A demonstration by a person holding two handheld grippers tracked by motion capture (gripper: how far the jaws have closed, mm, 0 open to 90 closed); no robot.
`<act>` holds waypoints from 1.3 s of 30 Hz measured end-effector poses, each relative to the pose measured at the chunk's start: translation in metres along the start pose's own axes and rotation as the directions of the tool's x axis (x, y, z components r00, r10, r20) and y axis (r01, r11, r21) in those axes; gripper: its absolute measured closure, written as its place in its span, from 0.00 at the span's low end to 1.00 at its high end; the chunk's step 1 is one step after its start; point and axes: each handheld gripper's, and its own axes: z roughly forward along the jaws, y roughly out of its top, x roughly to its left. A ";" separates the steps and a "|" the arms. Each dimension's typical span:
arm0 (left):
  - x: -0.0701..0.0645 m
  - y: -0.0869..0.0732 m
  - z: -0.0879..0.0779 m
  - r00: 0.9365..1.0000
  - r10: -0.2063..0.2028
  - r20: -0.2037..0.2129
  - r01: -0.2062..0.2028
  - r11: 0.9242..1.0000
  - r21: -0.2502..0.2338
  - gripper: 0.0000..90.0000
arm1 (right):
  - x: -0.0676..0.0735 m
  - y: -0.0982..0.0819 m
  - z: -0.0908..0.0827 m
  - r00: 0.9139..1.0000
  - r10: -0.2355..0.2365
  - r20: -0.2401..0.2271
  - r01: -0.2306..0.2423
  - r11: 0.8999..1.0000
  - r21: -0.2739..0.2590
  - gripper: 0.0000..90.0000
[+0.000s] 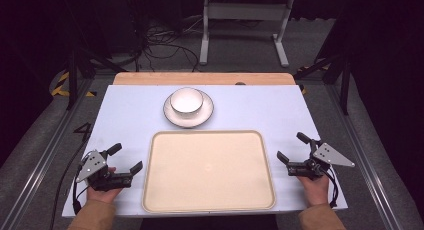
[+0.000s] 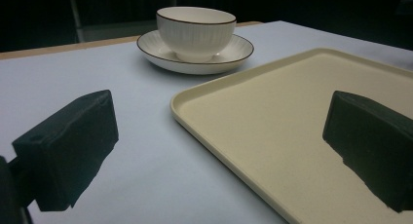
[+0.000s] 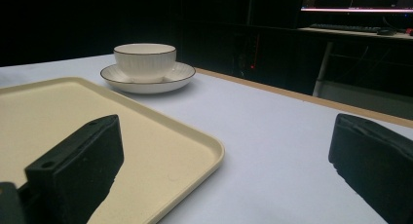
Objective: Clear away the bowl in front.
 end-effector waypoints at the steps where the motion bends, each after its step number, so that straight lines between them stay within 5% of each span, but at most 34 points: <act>1: 0.000 0.000 0.000 1.000 0.003 0.001 -0.003 1.000 0.001 0.00 | 0.000 0.000 0.000 1.000 0.006 -0.002 -0.006 1.000 -0.004 0.00; 10: 0.001 0.010 -0.002 0.998 -0.057 0.022 0.057 0.998 0.000 0.00 | 0.000 0.000 -0.001 1.000 0.012 -0.008 -0.012 1.000 -0.016 0.00; 17: -0.006 0.029 0.000 1.000 0.006 0.030 -0.006 1.000 0.007 0.00 | -0.001 -0.001 -0.002 1.000 0.018 0.002 -0.018 1.000 -0.016 0.00; 27: -0.018 0.055 0.003 0.996 0.013 0.090 -0.010 0.999 -0.030 0.00 | -0.002 -0.002 -0.002 0.999 0.043 0.002 -0.043 0.999 -0.020 0.00; 39: -0.015 0.069 0.006 0.997 0.006 0.074 -0.006 1.000 -0.008 0.00 | -0.003 -0.002 -0.002 0.998 0.068 -0.001 -0.068 0.998 -0.016 0.00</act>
